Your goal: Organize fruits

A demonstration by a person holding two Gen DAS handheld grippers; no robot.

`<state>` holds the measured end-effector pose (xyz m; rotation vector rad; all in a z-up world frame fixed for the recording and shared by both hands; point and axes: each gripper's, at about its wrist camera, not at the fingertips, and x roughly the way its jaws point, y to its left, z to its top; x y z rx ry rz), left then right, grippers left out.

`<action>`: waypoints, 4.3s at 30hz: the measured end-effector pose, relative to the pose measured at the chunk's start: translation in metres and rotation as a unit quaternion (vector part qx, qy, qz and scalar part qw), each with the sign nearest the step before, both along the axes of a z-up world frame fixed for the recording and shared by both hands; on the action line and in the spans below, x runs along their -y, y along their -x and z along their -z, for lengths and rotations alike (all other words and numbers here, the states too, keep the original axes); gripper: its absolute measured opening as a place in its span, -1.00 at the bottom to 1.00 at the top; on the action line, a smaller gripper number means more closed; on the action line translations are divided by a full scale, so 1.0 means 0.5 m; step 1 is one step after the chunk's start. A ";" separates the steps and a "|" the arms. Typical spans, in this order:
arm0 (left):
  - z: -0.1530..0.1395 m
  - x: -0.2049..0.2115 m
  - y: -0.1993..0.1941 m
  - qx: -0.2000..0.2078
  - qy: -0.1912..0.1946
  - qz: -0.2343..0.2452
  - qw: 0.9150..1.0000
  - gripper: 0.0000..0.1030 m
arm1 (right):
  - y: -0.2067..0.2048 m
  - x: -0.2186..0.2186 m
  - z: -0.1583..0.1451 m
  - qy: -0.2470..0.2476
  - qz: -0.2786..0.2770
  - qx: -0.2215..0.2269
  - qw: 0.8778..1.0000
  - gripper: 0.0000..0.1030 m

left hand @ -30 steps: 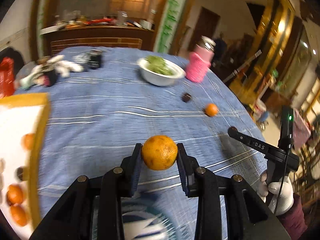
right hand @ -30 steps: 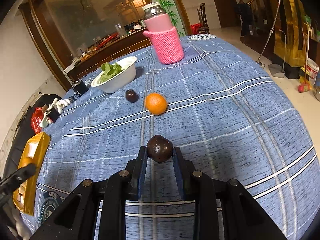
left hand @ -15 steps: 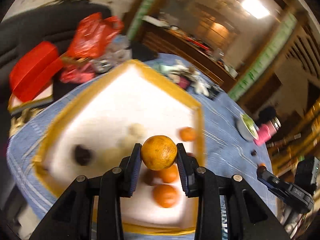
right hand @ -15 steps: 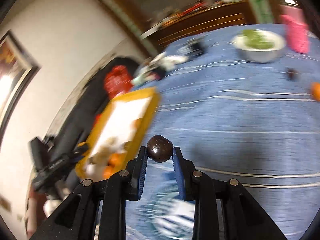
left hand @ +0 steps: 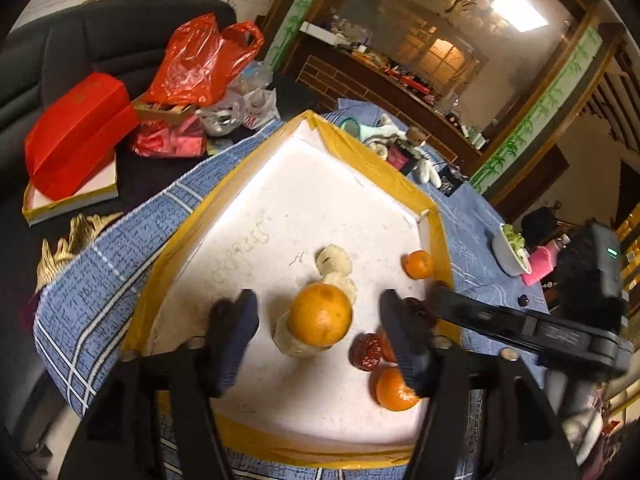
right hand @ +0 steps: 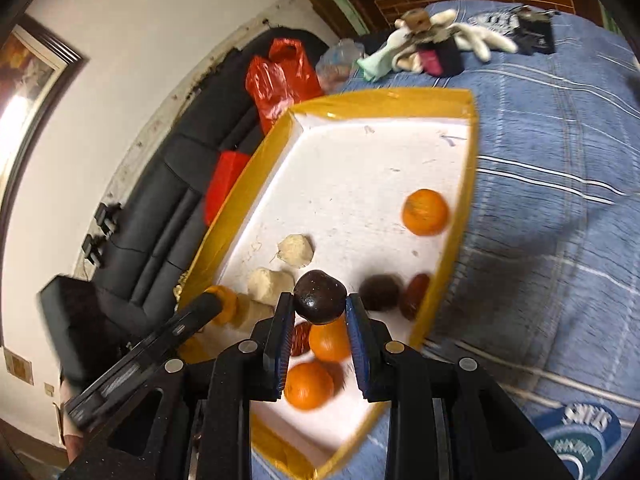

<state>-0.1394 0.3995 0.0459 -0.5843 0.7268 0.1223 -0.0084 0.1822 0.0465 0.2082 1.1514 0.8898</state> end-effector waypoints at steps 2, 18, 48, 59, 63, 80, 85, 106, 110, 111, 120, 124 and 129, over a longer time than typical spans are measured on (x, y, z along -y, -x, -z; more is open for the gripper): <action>-0.007 -0.003 0.006 0.005 0.001 -0.001 1.000 0.48 | -0.009 -0.024 0.007 0.010 -0.001 0.000 1.000 -0.37; -0.084 0.114 0.043 0.020 -0.115 -0.017 0.993 0.73 | 0.081 0.124 -0.080 -0.017 0.083 0.100 0.991 0.34; -0.158 0.534 0.074 0.033 -0.323 0.096 0.941 0.87 | 0.233 0.471 -0.093 -0.038 0.262 0.174 0.948 0.62; -0.160 0.545 0.085 0.034 -0.325 0.101 0.940 0.87 | 0.246 0.486 -0.087 -0.035 0.266 0.169 0.948 0.63; -0.165 0.548 0.095 0.040 -0.326 0.101 0.939 0.87 | 0.260 0.479 -0.093 -0.032 0.263 0.175 0.948 0.64; -0.164 0.536 0.114 0.039 -0.325 0.093 0.940 0.87 | 0.289 0.461 -0.102 -0.026 0.257 0.189 0.948 0.69; -0.162 0.527 0.112 0.036 -0.319 0.095 0.942 0.87 | 0.288 0.461 -0.098 -0.026 0.257 0.188 0.948 0.70; -0.218 0.416 0.140 0.063 -0.288 0.017 0.955 0.87 | 0.269 0.396 -0.088 -0.011 0.234 0.229 0.945 0.73; -0.221 0.411 0.129 0.060 -0.289 0.016 0.955 0.87 | 0.262 0.396 -0.086 -0.005 0.239 0.230 0.944 0.75; -0.220 0.410 0.122 0.056 -0.286 0.019 0.956 0.87 | 0.260 0.399 -0.085 -0.006 0.242 0.228 0.943 0.75; -0.187 0.479 0.055 0.042 -0.266 0.091 0.959 0.87 | 0.229 0.450 -0.076 -0.007 0.281 0.203 0.938 0.75; -0.131 0.535 0.005 0.007 -0.237 0.164 0.958 0.87 | 0.227 0.480 -0.068 0.001 0.294 0.197 0.935 0.75; -0.106 0.575 -0.041 -0.025 -0.167 0.226 0.959 0.87 | 0.210 0.555 -0.054 0.021 0.334 0.190 0.923 0.75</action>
